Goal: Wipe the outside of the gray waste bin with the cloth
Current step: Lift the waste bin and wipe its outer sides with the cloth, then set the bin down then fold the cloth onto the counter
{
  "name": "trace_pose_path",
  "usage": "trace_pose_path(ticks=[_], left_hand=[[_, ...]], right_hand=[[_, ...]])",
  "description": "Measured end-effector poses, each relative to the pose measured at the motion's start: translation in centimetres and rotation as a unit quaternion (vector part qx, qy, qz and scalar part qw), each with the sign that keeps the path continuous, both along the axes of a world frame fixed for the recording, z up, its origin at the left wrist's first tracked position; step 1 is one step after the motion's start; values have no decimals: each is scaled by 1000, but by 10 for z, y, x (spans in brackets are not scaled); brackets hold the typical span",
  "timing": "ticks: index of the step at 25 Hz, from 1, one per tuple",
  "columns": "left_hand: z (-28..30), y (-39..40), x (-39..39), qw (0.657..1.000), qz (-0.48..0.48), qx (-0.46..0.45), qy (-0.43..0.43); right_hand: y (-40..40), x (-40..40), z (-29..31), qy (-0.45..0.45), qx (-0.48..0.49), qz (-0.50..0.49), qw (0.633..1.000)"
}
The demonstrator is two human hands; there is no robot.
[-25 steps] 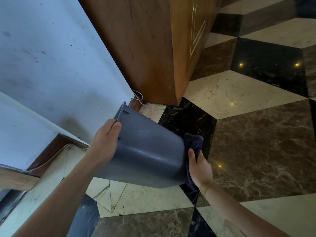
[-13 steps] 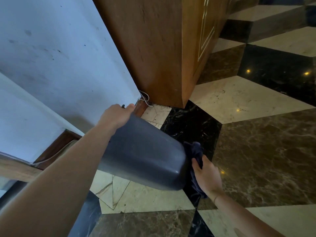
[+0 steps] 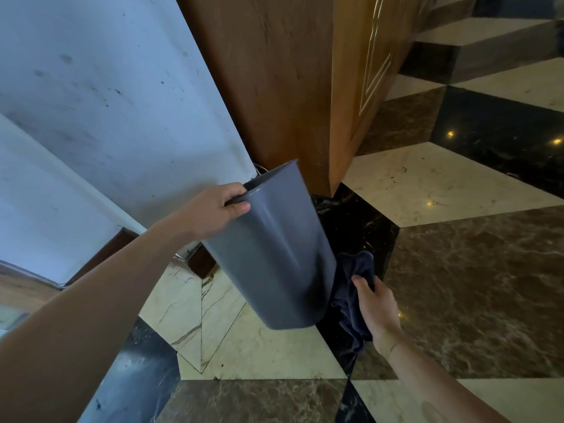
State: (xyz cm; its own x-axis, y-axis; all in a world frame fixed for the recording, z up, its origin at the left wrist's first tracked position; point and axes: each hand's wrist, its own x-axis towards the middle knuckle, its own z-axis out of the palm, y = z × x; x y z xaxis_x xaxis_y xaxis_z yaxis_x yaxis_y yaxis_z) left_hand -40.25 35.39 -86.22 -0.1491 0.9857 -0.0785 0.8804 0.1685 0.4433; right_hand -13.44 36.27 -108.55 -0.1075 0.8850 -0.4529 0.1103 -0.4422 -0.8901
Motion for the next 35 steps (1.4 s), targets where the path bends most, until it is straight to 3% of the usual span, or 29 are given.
trace_pose_path(ticks=[4,10,14,18,21,23,24,26,28,32,35], left_hand=[[-3,-8,-11,998,-63,-13,19],[-13,-18,1,987,-122,79,69],[-17,-33,-5,986,-109,87,88],[-10,-42,-19,990,-124,48,47],[-15,-54,-28,997,-29,57,48],[-29,-64,-29,991,99,83,-17],[-36,-69,-29,976,166,96,-100],[-40,-77,-32,910,265,106,-301],[-38,-82,-37,856,310,112,-398],[-45,-84,-32,884,339,185,-265],[-52,-81,-31,869,356,222,-263]], right_hand=[[11,-1,10,55,-34,-55,996],[81,9,59,67,-26,-135,988],[131,10,88,77,-46,-101,991],[140,-3,85,45,-31,-35,998],[139,-16,86,31,7,-8,999],[136,-25,89,10,36,16,999],[135,-29,90,6,49,23,999],[130,-37,91,-1,72,32,997],[125,-42,93,-10,92,41,995],[116,-51,98,-27,137,39,989],[113,-57,103,-49,171,37,983]])
